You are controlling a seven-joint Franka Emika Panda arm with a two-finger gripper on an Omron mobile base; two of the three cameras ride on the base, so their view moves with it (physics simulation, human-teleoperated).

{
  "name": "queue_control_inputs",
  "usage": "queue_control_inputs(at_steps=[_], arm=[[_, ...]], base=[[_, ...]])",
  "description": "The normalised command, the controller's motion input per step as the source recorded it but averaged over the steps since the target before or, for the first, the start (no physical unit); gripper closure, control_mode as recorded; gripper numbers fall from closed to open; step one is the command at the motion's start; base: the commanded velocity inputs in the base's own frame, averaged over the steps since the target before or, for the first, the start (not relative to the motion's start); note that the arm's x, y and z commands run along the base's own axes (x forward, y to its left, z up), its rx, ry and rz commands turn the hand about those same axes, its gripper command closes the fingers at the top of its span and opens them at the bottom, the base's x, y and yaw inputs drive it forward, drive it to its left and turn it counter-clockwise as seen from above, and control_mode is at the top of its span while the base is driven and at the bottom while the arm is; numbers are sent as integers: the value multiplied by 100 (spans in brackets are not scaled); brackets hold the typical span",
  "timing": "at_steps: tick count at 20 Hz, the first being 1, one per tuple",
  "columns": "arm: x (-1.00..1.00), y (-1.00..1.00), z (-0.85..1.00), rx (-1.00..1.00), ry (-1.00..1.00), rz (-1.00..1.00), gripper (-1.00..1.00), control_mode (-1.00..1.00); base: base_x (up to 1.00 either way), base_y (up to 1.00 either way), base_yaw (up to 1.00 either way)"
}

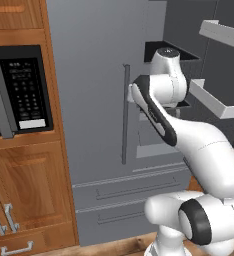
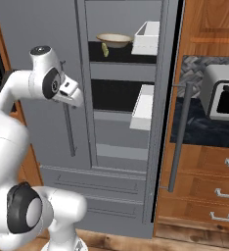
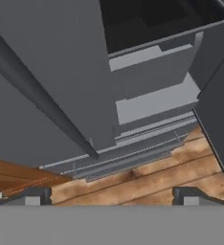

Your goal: Retrieve the butter from the fridge and place it on a plate on the dining table. Then retrieve the butter knife by the fridge and place it near the plate.

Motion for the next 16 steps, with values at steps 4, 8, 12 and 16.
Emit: queue_control_inputs(at_steps=[4,8,12,16], arm=[[36,32,7,-19,-27,3,-100,-100],[44,50,0,-1,-36,16,-100,-100],[36,28,0,1,-31,11,-100,-100],[27,3,0,12,-16,3,-100,-100]], base=[[0,0,0],[0,0,0],[0,0,0],[0,0,0]])
